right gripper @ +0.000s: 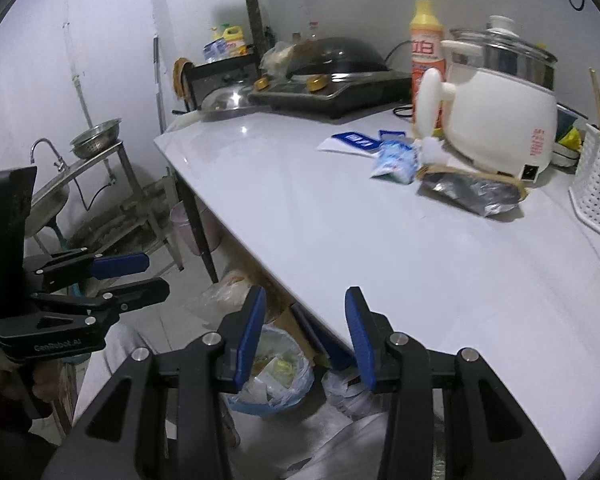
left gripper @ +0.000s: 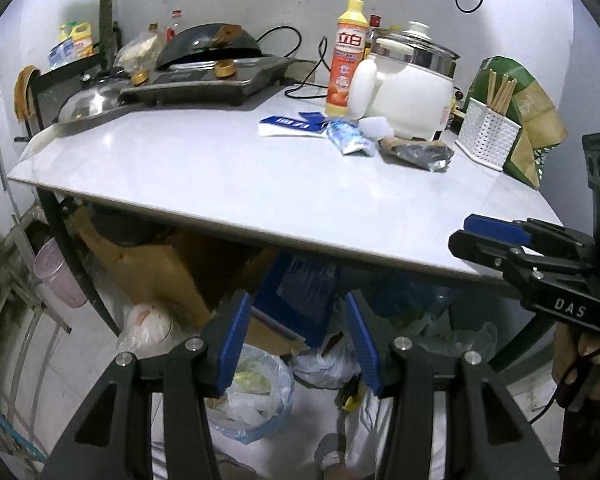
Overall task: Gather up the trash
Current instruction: 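Raise both open grippers from the bin back up to the counter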
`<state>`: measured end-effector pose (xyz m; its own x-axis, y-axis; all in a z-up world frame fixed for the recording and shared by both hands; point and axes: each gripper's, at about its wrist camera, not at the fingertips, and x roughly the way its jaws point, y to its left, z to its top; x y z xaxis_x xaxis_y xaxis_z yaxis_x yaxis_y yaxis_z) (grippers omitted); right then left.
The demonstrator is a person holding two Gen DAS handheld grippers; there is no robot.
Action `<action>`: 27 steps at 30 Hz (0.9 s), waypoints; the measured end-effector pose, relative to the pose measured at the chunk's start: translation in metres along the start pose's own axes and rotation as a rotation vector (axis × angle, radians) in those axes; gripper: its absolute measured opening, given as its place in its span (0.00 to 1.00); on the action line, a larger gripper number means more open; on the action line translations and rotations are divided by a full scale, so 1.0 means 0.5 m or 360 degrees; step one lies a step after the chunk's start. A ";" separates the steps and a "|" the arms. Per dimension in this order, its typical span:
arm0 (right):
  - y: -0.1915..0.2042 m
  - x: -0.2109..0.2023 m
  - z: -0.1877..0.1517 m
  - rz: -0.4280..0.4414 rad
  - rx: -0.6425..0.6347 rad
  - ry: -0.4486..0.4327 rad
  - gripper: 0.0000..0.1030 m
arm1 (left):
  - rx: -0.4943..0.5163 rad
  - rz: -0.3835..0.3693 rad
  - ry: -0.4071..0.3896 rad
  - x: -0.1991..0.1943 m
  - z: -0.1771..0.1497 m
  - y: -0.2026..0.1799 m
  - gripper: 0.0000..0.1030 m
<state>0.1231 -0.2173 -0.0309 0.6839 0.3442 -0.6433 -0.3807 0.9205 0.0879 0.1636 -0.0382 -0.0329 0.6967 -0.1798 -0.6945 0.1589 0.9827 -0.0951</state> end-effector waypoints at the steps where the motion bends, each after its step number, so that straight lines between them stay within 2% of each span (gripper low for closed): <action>1: -0.006 -0.001 0.006 -0.0004 0.0004 -0.0003 0.38 | 0.0006 -0.0004 -0.0002 0.004 0.007 -0.004 0.48; 27: -0.242 0.003 0.118 -0.0248 0.0201 -0.0060 0.38 | 0.0145 -0.0120 -0.0009 0.134 0.189 -0.083 0.48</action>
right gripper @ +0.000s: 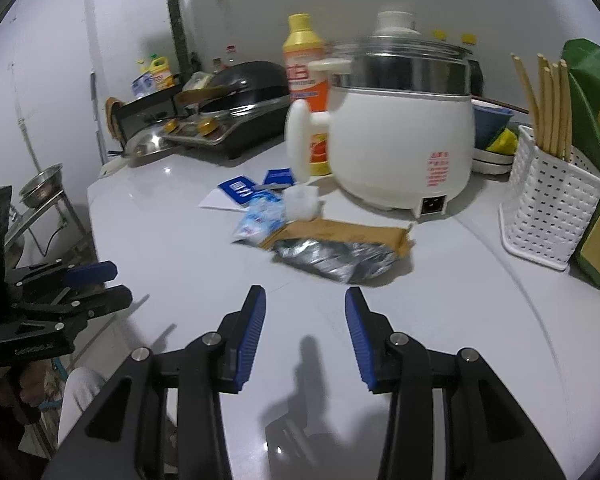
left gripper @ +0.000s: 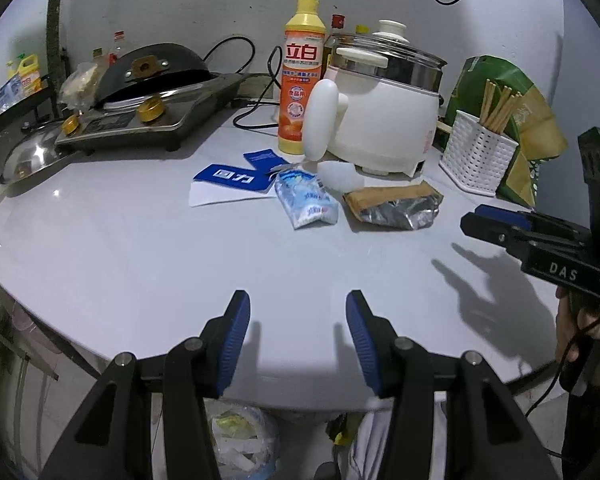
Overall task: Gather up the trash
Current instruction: 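Raise both open grippers from the bin back up to the counter, then grasp the small white foam piece with the left gripper while the right approaches the brown packet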
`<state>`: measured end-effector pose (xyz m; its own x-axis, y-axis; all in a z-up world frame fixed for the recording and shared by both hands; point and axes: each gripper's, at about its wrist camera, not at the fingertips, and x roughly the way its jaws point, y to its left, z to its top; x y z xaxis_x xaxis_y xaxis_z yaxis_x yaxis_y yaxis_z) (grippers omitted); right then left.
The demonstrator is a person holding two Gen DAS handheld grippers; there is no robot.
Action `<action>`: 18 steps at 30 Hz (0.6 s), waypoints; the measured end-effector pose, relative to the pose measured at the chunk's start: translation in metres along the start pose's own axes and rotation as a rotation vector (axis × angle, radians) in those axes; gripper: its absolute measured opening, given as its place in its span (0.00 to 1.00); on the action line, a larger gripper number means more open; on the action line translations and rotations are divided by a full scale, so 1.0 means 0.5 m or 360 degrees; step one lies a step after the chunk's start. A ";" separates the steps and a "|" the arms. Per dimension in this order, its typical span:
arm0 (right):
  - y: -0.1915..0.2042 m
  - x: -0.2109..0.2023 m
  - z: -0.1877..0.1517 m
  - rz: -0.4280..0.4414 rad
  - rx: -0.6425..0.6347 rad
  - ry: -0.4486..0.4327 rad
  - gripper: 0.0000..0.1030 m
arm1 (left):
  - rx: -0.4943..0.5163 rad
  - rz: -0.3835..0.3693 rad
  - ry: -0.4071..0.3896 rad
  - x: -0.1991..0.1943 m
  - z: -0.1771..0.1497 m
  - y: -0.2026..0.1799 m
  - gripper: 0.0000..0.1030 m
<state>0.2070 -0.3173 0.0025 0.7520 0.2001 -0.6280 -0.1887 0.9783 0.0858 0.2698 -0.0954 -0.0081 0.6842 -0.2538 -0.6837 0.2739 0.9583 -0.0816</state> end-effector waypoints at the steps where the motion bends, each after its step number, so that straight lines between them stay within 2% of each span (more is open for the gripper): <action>1: -0.006 0.003 0.004 -0.0008 0.0008 0.0000 0.38 | 0.0006 -0.0006 0.0001 0.008 0.008 -0.001 0.48; 18: -0.114 0.061 0.064 -0.0073 0.0160 -0.0040 0.38 | 0.0150 -0.0106 0.0011 0.139 0.135 -0.074 0.51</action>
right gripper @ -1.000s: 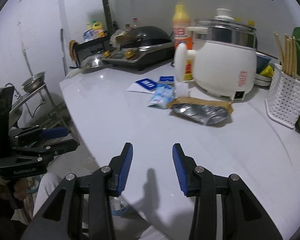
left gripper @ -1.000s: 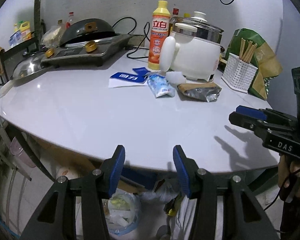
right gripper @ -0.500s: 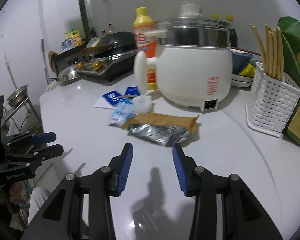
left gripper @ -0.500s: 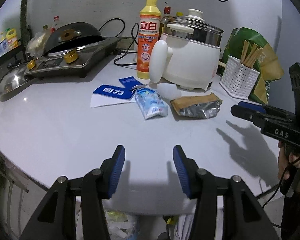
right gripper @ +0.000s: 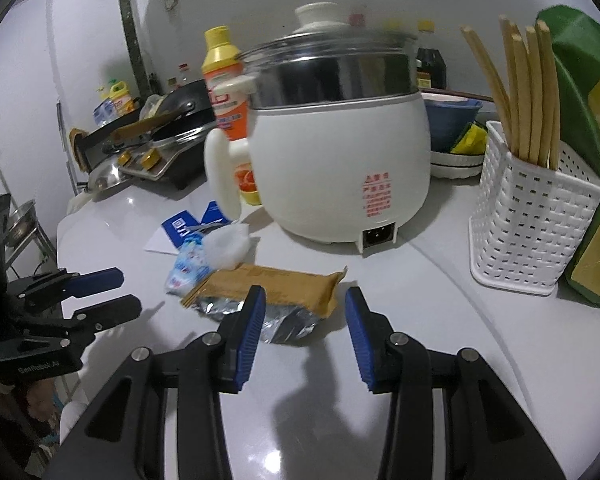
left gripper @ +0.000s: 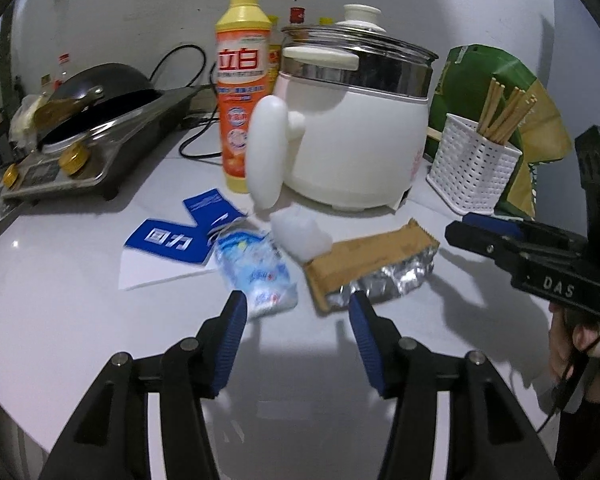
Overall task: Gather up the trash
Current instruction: 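Grasp the small white foam piece with the left gripper while the right approaches the brown packet, then close the right gripper on the brown kraft-and-foil packet while the left holds the foam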
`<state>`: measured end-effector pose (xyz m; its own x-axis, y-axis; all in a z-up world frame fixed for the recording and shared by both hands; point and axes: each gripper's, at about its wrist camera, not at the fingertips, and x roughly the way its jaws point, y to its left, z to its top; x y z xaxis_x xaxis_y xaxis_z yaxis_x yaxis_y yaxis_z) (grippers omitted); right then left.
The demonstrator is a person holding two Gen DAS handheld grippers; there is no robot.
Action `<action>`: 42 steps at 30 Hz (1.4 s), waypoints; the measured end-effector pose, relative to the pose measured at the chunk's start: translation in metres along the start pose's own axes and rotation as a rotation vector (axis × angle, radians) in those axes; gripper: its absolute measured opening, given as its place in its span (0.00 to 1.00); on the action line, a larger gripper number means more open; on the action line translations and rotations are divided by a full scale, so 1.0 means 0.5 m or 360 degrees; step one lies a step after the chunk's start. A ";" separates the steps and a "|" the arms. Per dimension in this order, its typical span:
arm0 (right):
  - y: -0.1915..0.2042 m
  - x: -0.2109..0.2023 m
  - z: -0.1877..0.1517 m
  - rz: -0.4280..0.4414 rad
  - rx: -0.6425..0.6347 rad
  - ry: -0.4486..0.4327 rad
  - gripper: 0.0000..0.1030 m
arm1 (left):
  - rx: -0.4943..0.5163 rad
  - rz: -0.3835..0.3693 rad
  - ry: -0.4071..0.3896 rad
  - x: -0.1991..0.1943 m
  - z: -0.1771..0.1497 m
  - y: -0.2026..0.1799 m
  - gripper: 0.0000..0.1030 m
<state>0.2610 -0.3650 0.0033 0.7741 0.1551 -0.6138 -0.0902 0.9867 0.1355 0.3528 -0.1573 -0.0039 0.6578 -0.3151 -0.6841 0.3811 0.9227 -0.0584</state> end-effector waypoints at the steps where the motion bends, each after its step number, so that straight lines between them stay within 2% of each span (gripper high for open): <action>1: -0.005 0.003 0.001 0.0001 0.0012 -0.0003 0.38 | 0.0006 -0.0002 0.0001 0.006 0.005 -0.003 0.52; 13: -0.062 0.026 0.002 0.0017 0.0159 -0.0004 0.38 | 0.0019 -0.0060 0.0022 0.098 0.076 -0.029 0.52; 18: -0.070 0.027 0.002 0.0036 0.0184 -0.0002 0.38 | -0.0007 -0.0001 0.0075 0.134 0.088 -0.023 0.52; 22: -0.065 0.029 0.003 0.0055 0.0182 0.0005 0.44 | -0.0005 0.0019 0.0105 0.154 0.088 -0.017 0.52; 23: -0.063 0.030 0.003 0.0059 0.0179 0.0006 0.46 | -0.0004 0.0018 0.0109 0.158 0.086 -0.015 0.49; 24: -0.062 0.033 0.004 0.0060 0.0177 0.0009 0.46 | 0.0001 0.0014 0.0116 0.162 0.084 -0.013 0.36; 25: -0.062 0.034 0.004 0.0060 0.0177 0.0013 0.46 | 0.0003 0.0011 0.0125 0.165 0.083 -0.012 0.35; 31: -0.049 0.058 0.005 0.0091 0.0170 0.0066 0.46 | 0.0005 -0.0005 0.0078 0.149 0.073 0.002 0.31; 42: -0.006 0.101 0.003 0.0091 0.0134 0.0153 0.46 | -0.0007 -0.0069 -0.0025 0.061 0.049 0.031 0.30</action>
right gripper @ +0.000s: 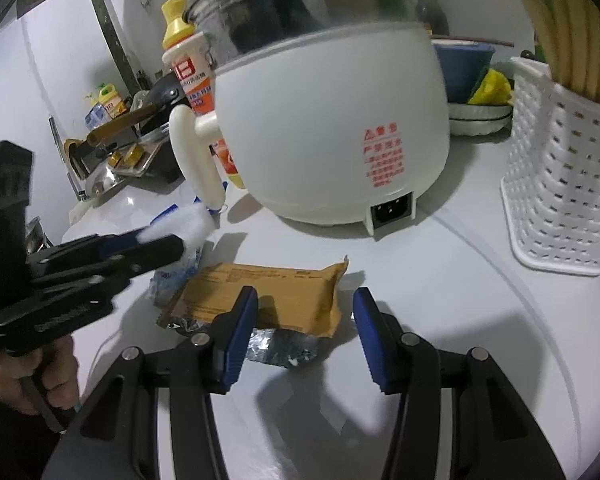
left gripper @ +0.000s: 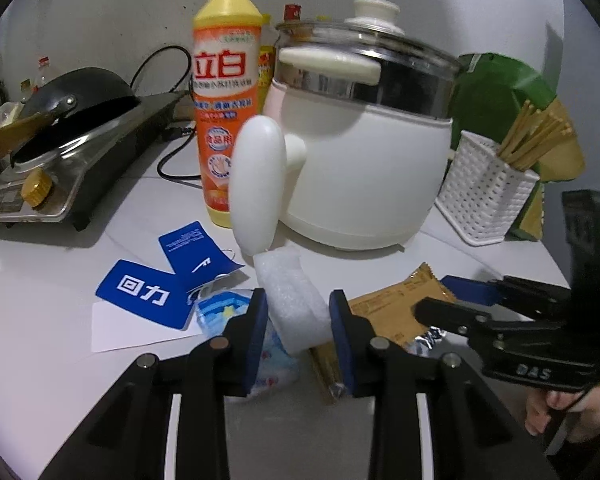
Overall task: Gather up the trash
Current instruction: 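Close the right gripper on the brown kraft-and-foil packet while the left holds the foam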
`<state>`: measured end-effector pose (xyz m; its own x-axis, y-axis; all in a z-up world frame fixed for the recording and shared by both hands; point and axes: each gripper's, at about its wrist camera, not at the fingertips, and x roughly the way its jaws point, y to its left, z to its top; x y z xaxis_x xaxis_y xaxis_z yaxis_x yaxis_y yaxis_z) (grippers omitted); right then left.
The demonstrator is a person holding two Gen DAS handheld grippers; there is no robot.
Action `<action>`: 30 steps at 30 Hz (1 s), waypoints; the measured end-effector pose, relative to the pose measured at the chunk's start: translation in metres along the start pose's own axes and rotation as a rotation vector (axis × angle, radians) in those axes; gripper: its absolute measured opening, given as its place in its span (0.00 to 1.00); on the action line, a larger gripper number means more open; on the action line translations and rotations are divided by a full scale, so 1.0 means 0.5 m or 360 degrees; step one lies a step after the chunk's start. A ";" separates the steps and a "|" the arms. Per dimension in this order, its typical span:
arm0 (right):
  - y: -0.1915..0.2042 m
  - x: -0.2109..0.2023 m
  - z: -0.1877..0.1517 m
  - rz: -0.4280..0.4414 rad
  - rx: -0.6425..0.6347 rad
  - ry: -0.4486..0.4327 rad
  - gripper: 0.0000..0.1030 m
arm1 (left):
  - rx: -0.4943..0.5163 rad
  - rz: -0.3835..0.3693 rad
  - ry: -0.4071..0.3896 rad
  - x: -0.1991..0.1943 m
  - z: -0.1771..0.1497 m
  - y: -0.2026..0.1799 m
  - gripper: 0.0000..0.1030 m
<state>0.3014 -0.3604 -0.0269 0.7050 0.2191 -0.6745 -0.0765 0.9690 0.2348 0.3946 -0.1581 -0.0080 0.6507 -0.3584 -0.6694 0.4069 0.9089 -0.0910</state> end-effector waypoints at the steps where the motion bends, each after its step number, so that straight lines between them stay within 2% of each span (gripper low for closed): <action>1: 0.002 0.000 0.000 -0.0002 -0.0006 -0.0001 0.45 | 0.0000 -0.0004 -0.0007 -0.006 -0.002 0.004 0.30; 3: 0.005 0.005 -0.001 -0.0011 -0.0012 0.0017 0.36 | -0.0004 -0.0007 -0.0020 -0.020 -0.004 0.009 0.30; 4: 0.006 0.010 0.002 -0.0010 -0.0008 0.0030 0.25 | -0.0008 -0.0007 -0.0022 -0.022 -0.003 0.009 0.30; 6: 0.009 0.018 0.002 -0.0014 -0.0012 0.0049 0.21 | -0.0022 0.0002 -0.0027 -0.037 -0.011 0.016 0.30; 8: 0.013 0.020 0.002 -0.0018 -0.0022 0.0051 0.11 | -0.0031 0.0012 -0.0035 -0.048 -0.018 0.016 0.30; 16: 0.025 -0.006 -0.010 -0.0061 -0.0061 0.0000 0.07 | -0.0053 0.0038 -0.0074 -0.105 -0.040 0.030 0.30; 30: 0.092 -0.118 -0.035 -0.0047 -0.0148 -0.0138 0.05 | -0.0049 0.0078 -0.0172 -0.235 -0.085 0.023 0.30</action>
<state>0.2437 -0.3270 0.0113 0.7661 0.1833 -0.6160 -0.1169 0.9822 0.1469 0.2956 -0.0966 0.0381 0.7351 -0.3330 -0.5906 0.3544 0.9313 -0.0840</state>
